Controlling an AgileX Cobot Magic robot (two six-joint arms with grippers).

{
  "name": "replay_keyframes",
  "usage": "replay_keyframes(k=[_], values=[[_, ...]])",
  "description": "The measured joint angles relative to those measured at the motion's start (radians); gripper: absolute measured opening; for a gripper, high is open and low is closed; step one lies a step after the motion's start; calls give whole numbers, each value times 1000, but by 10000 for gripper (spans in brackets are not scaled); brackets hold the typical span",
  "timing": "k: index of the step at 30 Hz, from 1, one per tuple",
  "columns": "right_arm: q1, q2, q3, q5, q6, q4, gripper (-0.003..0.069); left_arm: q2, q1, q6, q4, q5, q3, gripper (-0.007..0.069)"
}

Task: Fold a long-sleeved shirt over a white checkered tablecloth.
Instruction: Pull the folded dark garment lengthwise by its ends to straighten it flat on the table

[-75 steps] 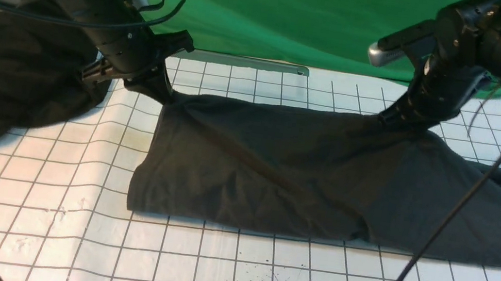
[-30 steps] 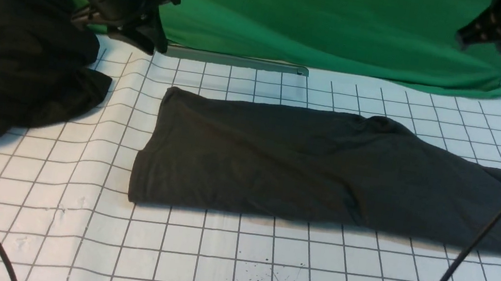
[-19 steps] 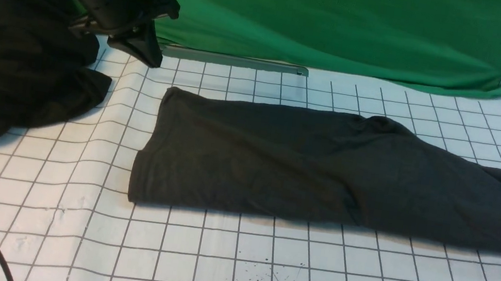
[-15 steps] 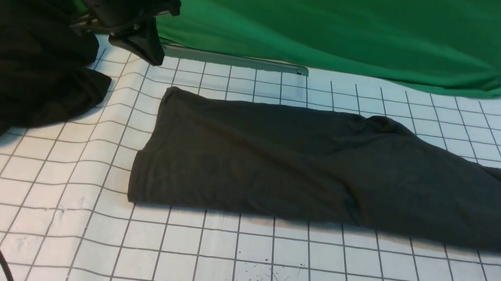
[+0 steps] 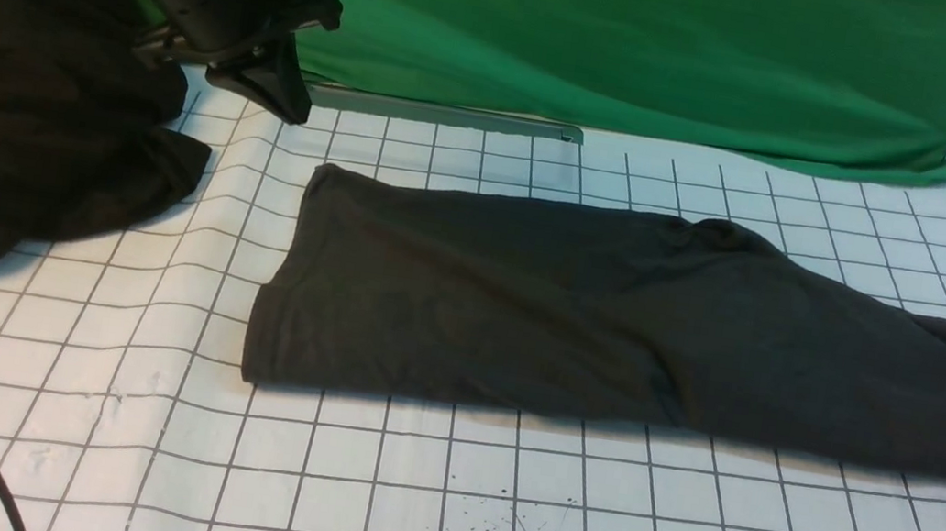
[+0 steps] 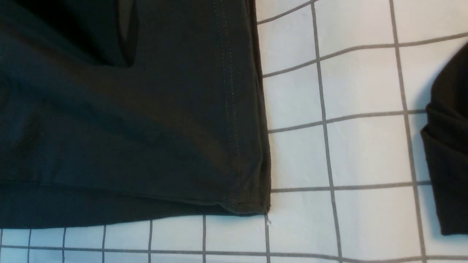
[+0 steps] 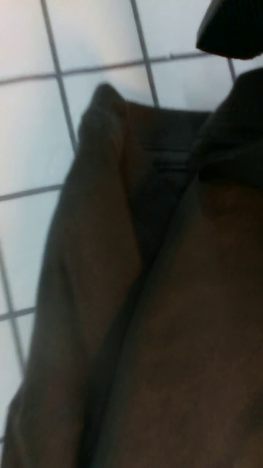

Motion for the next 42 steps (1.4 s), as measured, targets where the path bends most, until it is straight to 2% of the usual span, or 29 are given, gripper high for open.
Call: replay_keyframes(k=[5, 9, 11, 20, 24, 29, 32, 34, 38, 39, 40, 42], values=[[0, 11, 0, 11, -22, 5, 270, 0, 0, 0, -1, 0, 0, 3], [0, 11, 0, 17, -39, 11, 65, 0, -1, 0, -4, 0, 0, 3], [0, 11, 0, 21, -41, 11, 33, 0, -1, 0, -4, 0, 0, 3], [0, -45, -100, 99, -41, 11, 29, 0, -1, 0, -10, 0, 0, 3], [2, -56, -129, 72, -41, 13, 33, 0, -1, 0, -10, -4, 0, 3], [3, -36, -121, -38, -41, 14, 62, 0, -1, 0, -10, -14, 0, 3], [3, 5, -121, -91, -41, 15, 122, 0, -1, 0, -10, -21, 0, 3], [3, 29, -121, -108, -41, 11, 175, 0, -1, 0, -10, -26, 0, 3], [3, 101, -119, -128, -41, 7, 353, 0, -1, 0, -10, -27, 0, 3], [3, 103, -119, -128, -41, 7, 360, 0, -1, 0, -10, -27, 0, 3], [3, 115, -121, -118, -41, 4, 423, 0, -1, 0, -10, -28, 0, 3], [3, 116, -129, -104, -41, 0, 456, 0, -1, 0, -10, -28, 0, 3]])
